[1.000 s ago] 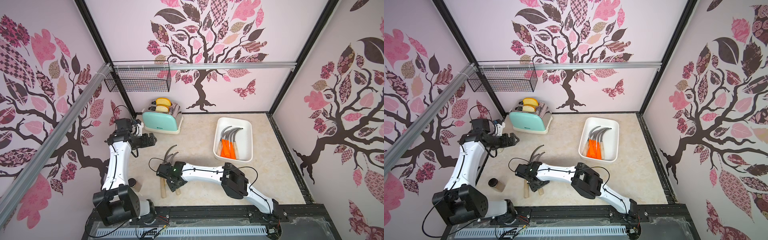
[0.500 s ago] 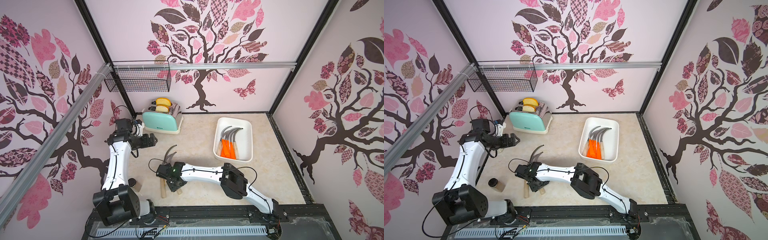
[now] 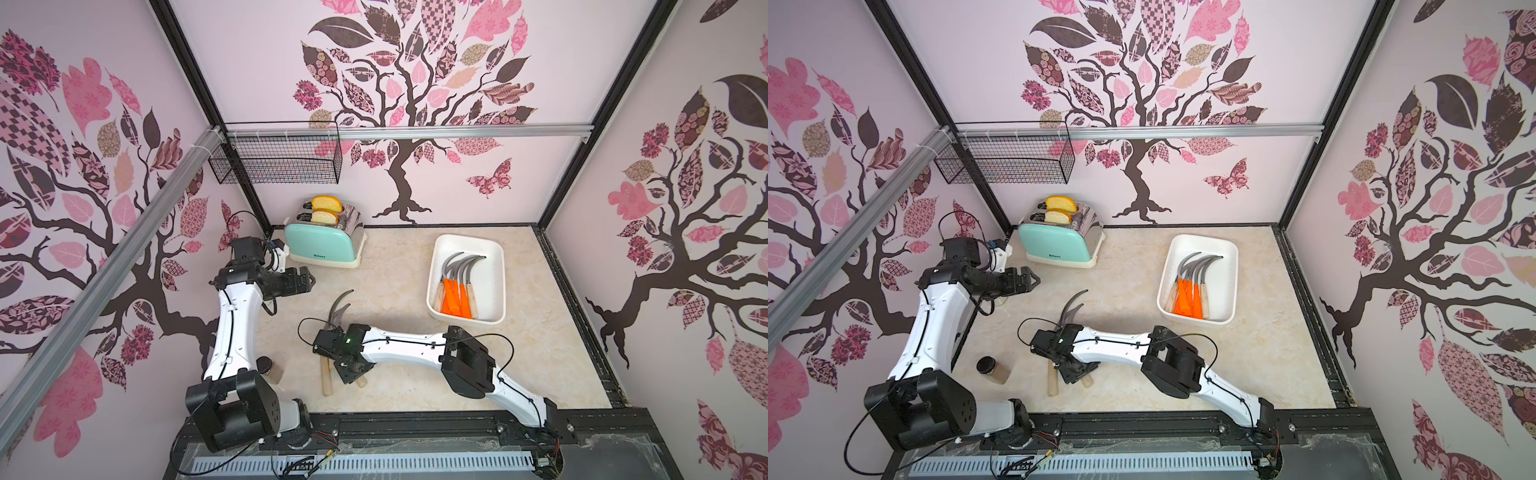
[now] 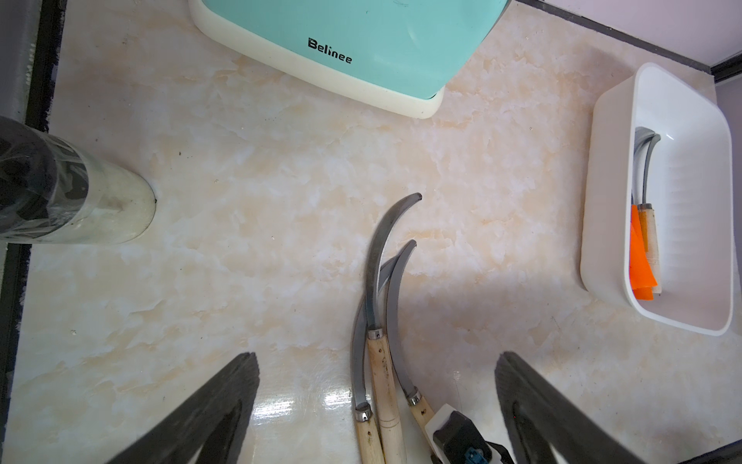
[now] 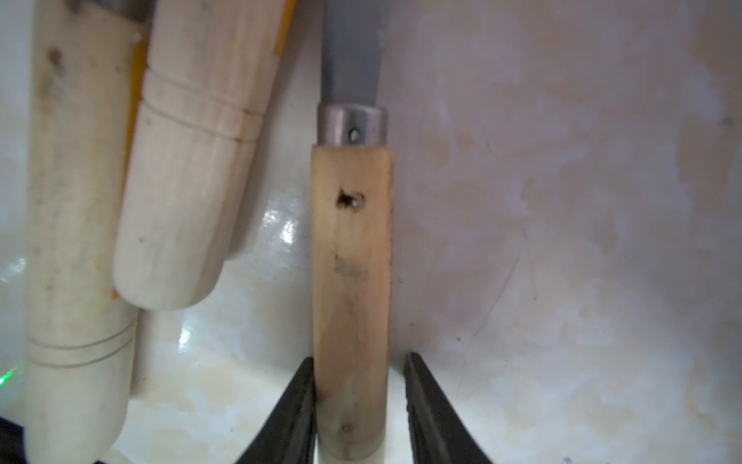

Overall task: Put small sickles into storage boxes
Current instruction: Pick up the sickle at the center of the board.

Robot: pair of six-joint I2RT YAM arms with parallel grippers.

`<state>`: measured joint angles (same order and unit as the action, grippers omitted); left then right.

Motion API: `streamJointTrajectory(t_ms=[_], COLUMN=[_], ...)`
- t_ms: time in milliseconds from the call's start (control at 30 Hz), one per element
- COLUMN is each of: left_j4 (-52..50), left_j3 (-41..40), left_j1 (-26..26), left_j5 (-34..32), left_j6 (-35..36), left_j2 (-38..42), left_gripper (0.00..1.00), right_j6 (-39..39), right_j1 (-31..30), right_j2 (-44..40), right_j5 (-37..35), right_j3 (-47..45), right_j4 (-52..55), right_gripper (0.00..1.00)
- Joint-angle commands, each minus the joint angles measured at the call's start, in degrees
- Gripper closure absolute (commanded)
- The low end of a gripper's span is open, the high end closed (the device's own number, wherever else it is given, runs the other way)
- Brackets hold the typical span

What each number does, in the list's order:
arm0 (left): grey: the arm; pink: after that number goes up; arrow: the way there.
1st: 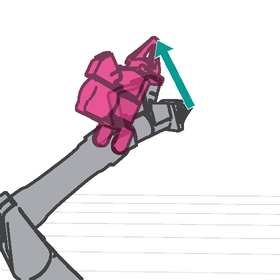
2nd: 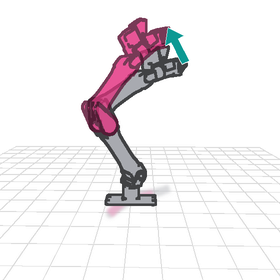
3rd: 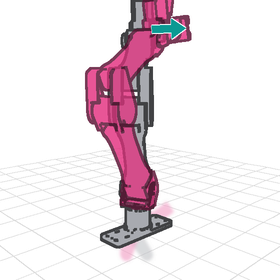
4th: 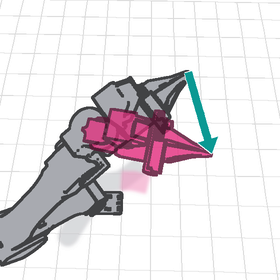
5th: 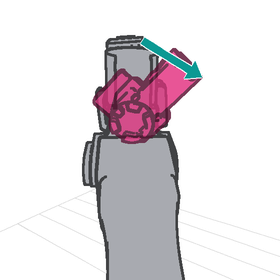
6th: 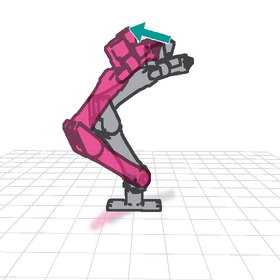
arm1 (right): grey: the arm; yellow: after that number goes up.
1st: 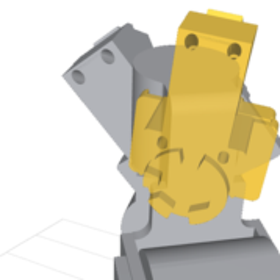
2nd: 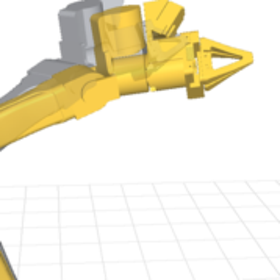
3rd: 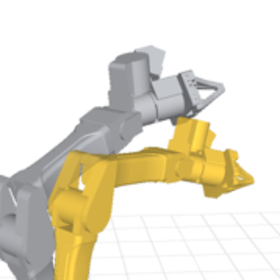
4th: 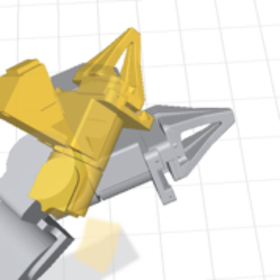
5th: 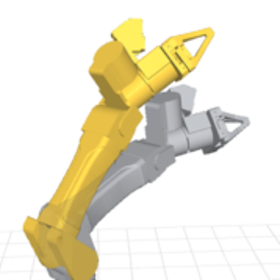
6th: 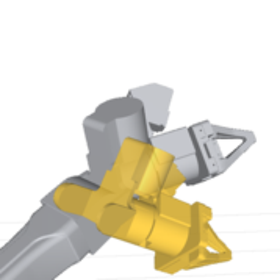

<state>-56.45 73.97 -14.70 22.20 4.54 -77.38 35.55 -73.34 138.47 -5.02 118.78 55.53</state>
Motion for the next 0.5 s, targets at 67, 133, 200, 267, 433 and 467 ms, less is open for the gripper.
streamJointTrajectory(t_ms=[67,133,200,267,433,467], left_j4=[-0.55,-0.53,-0.57,-0.68,-0.68,-0.68], left_j3=[1.86,1.85,1.96,1.92,2.09,2.13], left_j1=[-0.22,-0.22,-0.22,-0.23,-0.18,-0.23], left_j5=[0.87,0.88,0.83,0.83,0.84,0.83], left_j6=[0.87,0.83,0.86,0.83,0.83,0.80], left_j2=[0.28,0.28,0.13,0.13,0.27,0.33], left_gripper=[0.04,0.04,0.04,0.04,0.04,0.04], right_j6=[-0.04,-0.04,-0.04,0.04,0.05,-0.02], right_j1=[-0.37,-0.36,-0.41,-0.40,-0.32,-0.31], right_j2=[1.96,1.97,1.89,1.84,1.70,1.71], right_j5=[-1.13,-1.18,-1.17,-1.31,-1.52,-1.56], right_j3=[1.60,1.38,1.31,1.27,0.90,0.84], right_j4=[2.65,2.66,2.68,2.82,2.74,2.70], right_gripper=[0.63,0.65,0.66,0.68,0.73,0.75])
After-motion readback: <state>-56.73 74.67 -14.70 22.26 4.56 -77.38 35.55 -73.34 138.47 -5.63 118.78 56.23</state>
